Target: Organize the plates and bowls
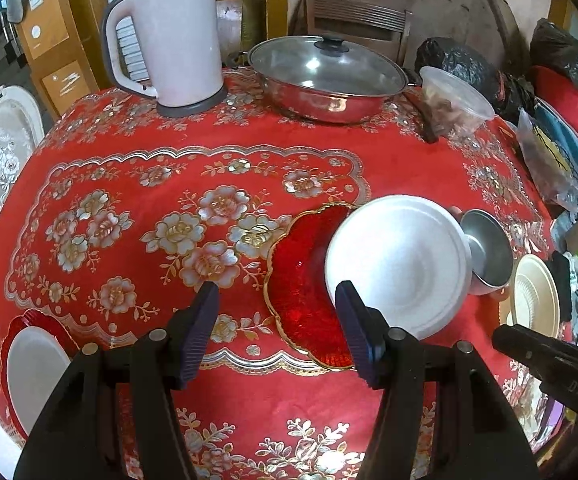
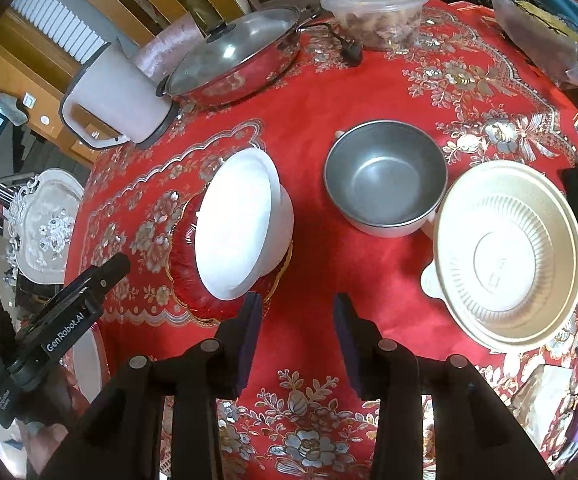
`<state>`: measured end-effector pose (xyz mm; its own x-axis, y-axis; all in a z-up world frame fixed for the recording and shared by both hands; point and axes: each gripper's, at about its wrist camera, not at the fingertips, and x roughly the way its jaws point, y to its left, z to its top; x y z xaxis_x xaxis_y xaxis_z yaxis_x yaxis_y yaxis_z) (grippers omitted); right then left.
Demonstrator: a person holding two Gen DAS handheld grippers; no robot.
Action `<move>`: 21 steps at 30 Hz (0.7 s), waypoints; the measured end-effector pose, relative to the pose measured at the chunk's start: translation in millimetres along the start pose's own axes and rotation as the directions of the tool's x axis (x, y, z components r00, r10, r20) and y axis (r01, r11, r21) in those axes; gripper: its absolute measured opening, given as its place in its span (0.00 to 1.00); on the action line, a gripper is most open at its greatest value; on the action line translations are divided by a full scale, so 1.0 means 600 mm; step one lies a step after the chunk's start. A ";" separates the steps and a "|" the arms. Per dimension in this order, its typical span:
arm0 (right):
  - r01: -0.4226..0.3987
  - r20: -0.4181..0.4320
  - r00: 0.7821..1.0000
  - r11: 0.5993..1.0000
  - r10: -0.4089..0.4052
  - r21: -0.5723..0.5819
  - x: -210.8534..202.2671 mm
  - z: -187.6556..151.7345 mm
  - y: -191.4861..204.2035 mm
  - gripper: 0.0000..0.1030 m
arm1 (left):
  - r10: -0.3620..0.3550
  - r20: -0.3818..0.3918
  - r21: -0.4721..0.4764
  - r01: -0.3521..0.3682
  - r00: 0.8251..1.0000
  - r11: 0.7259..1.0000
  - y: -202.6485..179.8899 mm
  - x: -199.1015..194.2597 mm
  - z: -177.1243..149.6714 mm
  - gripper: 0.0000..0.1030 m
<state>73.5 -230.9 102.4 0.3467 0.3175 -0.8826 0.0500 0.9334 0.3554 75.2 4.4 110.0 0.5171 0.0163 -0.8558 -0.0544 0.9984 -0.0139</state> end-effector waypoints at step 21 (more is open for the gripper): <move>0.074 0.045 0.996 0.994 -0.078 0.083 -0.075 -0.031 -0.093 0.43 | -0.015 0.066 0.063 0.011 0.998 0.998 -0.031 -0.036 -0.005 0.57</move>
<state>37.6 -294.3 116.6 0.3837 0.2358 -0.8929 0.1533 0.9372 0.3134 62.4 -14.9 127.1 0.5731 0.0043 -0.8195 0.0051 0.9999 0.0088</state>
